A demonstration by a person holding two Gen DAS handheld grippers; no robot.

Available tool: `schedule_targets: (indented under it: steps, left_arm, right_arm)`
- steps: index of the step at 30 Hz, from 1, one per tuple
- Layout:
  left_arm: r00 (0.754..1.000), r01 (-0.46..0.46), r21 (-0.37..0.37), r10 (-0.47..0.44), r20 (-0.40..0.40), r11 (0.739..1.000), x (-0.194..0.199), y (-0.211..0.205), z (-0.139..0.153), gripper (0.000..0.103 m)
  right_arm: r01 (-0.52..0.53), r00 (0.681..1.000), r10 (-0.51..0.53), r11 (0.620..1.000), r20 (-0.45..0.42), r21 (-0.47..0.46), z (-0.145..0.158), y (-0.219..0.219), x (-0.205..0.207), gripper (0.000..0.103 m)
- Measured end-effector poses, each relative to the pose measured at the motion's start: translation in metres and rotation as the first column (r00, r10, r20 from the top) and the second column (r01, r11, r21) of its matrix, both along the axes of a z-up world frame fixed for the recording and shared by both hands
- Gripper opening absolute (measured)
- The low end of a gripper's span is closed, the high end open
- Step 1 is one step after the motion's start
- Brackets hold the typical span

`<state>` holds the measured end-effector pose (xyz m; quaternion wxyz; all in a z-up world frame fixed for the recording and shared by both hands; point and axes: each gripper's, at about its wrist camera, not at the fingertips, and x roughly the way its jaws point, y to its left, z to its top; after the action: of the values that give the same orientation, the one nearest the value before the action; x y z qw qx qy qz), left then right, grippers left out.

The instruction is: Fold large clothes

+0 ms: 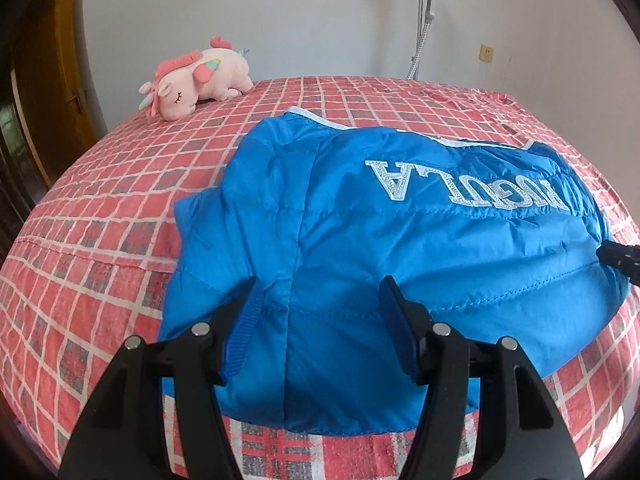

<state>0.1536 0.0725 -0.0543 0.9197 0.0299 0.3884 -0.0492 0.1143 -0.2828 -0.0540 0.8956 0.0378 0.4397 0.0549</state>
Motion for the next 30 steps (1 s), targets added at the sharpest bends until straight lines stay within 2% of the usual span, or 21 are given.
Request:
schedule_targets:
  steps: [8,11,13,15,17,23,26,30]
  left_arm:
    - [1.0,0.002,-0.023,-0.002,-0.017,1.0,0.004,0.001,0.001,0.06]
    - [1.0,-0.003,-0.07,0.001,-0.028,0.998,-0.002,0.009,0.011,0.06]
    - [1.0,-0.026,-0.087,0.025,-0.01,0.996,-0.009,0.019,0.023,0.062]
    - [0.997,-0.072,-0.068,0.074,0.032,0.995,-0.016,0.031,0.035,0.07]
    - [0.993,-0.109,-0.071,0.112,0.04,0.992,-0.02,0.045,0.041,0.071]
    - [0.987,-0.158,-0.124,0.152,-0.052,0.98,-0.014,0.075,0.028,0.078]
    - [0.985,-0.157,-0.18,0.142,-0.096,0.971,-0.011,0.083,0.017,0.08]
    - [0.981,-0.118,-0.301,0.065,-0.181,0.946,0.001,0.092,-0.003,0.083]
  right_arm:
    - [0.02,1.0,-0.02,1.0,-0.002,0.015,-0.001,0.0,0.002,0.034]
    - [0.024,1.0,-0.024,0.999,-0.012,0.041,0.003,-0.003,0.003,0.036]
    - [0.02,1.0,-0.019,0.999,-0.015,0.042,0.006,-0.003,0.003,0.037]
    - [0.018,1.0,-0.017,0.999,-0.018,0.04,0.009,-0.003,0.002,0.037]
    - [0.016,1.0,-0.015,0.999,-0.02,0.037,0.011,-0.001,0.001,0.037]
    - [0.012,1.0,-0.01,0.999,-0.024,0.046,0.02,-0.003,-0.007,0.037]
    - [0.01,1.0,-0.009,0.999,-0.024,0.038,0.023,-0.004,-0.011,0.037]
    - [0.007,0.999,-0.006,0.999,-0.032,0.035,0.022,-0.005,-0.013,0.037]
